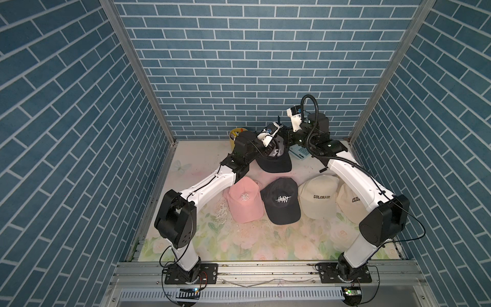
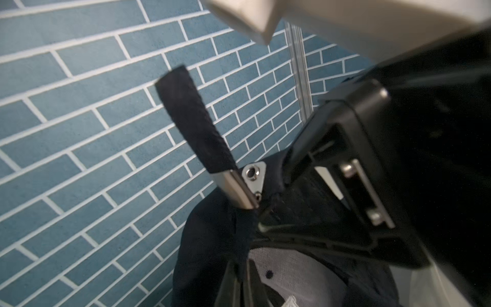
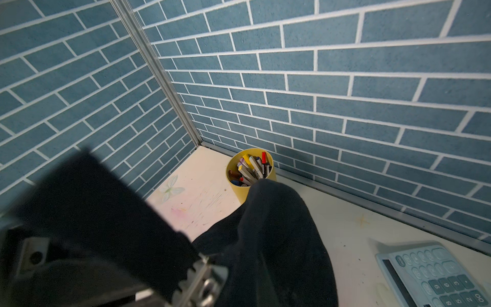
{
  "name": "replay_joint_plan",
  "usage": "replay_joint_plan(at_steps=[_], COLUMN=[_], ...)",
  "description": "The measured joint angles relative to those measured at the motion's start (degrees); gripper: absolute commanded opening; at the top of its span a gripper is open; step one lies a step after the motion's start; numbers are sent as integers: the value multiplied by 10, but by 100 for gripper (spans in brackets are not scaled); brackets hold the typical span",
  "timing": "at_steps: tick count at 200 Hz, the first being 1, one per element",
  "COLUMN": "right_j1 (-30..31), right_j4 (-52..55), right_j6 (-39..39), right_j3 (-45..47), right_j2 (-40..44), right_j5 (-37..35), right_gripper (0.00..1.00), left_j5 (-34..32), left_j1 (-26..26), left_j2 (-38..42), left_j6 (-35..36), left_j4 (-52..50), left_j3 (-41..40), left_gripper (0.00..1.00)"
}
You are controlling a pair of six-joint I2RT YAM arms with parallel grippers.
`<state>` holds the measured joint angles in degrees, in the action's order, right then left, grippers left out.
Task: Open the adjustable buckle of the baseball cap
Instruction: Pull the adjustable strap on the baseball cap.
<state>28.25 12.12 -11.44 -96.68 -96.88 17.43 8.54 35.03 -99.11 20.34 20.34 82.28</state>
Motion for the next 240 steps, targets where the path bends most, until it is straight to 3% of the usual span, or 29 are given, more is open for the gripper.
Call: replay_joint_plan(at_steps=[60,116,156,203,240], right_j1=[0,0,3,11,22], right_j4=[-1,-22,-36,-54,-77], right_j6=[73,135,163,180,198], right_j3=[32,60,77,91,110], right_j2=[7,39,56,63,75], right_j5=[-3,-2,-7,-47,-78], right_gripper=[31,33,23,28,22], left_j5=[-1,5,5,14,31], left_j1=[0,0,0,0,0], left_j2=[4,9,10,10,10], left_j6=[1,1,0,0,-3], left_j4=[-10,-38,-53,-78,-93], left_j3=[7,24,42,52,60], left_gripper=[0,0,0,0,0])
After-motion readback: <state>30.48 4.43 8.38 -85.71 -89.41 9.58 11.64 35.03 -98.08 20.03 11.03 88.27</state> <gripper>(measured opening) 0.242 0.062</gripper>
